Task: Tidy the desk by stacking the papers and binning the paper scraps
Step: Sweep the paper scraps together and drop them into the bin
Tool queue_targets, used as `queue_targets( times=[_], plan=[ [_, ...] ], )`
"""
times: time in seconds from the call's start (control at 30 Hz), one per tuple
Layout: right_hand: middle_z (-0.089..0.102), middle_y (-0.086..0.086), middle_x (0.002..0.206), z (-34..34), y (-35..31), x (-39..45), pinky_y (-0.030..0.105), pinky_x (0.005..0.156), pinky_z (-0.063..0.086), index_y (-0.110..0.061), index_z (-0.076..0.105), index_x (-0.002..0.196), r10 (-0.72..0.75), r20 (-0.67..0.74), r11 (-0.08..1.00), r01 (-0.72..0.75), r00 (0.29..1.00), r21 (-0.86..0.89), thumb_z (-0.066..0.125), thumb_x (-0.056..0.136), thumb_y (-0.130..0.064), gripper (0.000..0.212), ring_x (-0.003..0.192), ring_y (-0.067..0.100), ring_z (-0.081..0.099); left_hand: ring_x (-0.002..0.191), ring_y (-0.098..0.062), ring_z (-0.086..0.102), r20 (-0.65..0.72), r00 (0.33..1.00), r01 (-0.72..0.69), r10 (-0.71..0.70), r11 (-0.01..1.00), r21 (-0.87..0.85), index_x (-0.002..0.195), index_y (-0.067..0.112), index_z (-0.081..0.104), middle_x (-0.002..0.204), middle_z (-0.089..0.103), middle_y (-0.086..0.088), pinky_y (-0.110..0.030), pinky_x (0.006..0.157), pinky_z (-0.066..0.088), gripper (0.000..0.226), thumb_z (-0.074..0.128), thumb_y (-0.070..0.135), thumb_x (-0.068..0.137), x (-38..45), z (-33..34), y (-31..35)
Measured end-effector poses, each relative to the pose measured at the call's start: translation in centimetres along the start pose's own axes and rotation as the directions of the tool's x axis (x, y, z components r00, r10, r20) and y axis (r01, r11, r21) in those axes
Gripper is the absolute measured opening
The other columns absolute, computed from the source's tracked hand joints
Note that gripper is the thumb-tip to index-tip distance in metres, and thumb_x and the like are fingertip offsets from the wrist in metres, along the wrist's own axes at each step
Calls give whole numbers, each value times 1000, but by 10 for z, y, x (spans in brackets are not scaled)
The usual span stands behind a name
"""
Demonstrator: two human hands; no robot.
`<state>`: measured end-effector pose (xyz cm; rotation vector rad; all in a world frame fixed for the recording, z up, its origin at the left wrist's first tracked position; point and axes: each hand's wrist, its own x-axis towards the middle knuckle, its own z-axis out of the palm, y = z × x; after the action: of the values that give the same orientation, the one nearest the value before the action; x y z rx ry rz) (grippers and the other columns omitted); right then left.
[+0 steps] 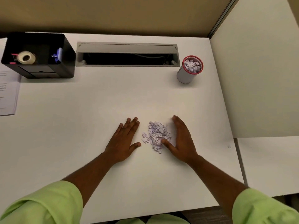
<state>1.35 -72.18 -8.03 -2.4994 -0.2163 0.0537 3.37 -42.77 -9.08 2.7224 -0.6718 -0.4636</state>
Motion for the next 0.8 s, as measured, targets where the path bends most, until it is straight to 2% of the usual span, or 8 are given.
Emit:
queue_targets(
  times=[0.17, 0.23, 0.33, 0.47, 0.57, 0.63, 0.7, 0.8],
  plan=[
    [8, 10, 172, 28, -17, -38, 51, 128, 11, -2, 7, 162, 58, 44, 974, -46, 997, -220, 59, 83, -81, 123, 159, 26, 3, 150, -17, -17, 41, 999, -18, 13, 994, 107, 156, 22, -8, 162, -20, 5, -41, 123, 2, 78, 24, 61, 97, 14, -4, 10],
    [7, 10, 172, 38, -26, -31, 50, 128, 10, -4, 7, 163, 76, 26, 973, -68, 997, -219, 55, 86, -79, 118, 159, 25, 2, 150, -20, -17, 39, 999, 5, -10, 992, 125, 157, 21, -6, 163, -19, 1, -44, 122, 1, 78, 25, 60, 97, 19, -3, 18],
    [6, 10, 172, 48, -31, -11, 49, 128, 12, -5, 10, 163, 76, 13, 982, -72, 997, -175, 48, 93, -73, 105, 159, 24, 2, 151, -21, -13, 43, 999, 29, -33, 996, 89, 157, 22, 4, 164, -12, 0, -45, 123, 3, 80, 42, 56, 96, 27, -6, 27],
    [6, 10, 172, 44, -28, 10, 49, 127, 14, -13, 15, 164, -13, 69, 989, 23, 998, -149, 47, 95, -70, 94, 159, 25, 2, 152, -20, -5, 16, 998, 61, -61, 997, 46, 156, 22, 18, 165, 1, 1, -44, 123, 5, 78, 53, 52, 93, 35, -18, 31],
    [12, 5, 172, 30, -27, 17, 50, 125, 23, -28, 27, 162, -147, 163, 968, 176, 976, -181, 54, 94, -69, 84, 159, 25, 6, 151, -19, -9, 11, 996, 90, -90, 996, 11, 157, 19, 9, 165, -5, 2, -43, 123, 1, 85, 49, 58, 92, 34, -24, 23],
    [11, 1, 172, 21, -29, 21, 51, 121, 28, -36, 30, 160, -209, 259, 931, 273, 943, -242, 49, 96, -70, 75, 159, 26, 7, 150, -19, -16, 59, 995, 77, -80, 996, 45, 157, 20, -3, 163, -16, 4, -45, 123, -1, 90, 40, 66, 92, 29, -24, 13],
    [9, -1, 172, 15, -33, 26, 49, 119, 31, -43, 31, 157, -203, 333, 895, 312, 921, -319, 48, 96, -68, 69, 158, 28, 12, 148, -18, -23, 116, 992, 46, -57, 995, 90, 155, 23, -13, 161, -25, 7, -47, 122, -2, 92, 33, 70, 91, 24, -22, 3],
    [16, -2, 171, 9, -39, 32, 47, 104, 43, -46, 37, 153, -163, 387, 867, 319, 908, -384, 61, 91, -56, 67, 152, 32, 27, 146, -18, -27, 141, 989, 33, -47, 995, 94, 154, 25, -18, 159, -30, 8, -50, 121, -4, 91, 28, 71, 91, 22, -19, 0]
  ],
)
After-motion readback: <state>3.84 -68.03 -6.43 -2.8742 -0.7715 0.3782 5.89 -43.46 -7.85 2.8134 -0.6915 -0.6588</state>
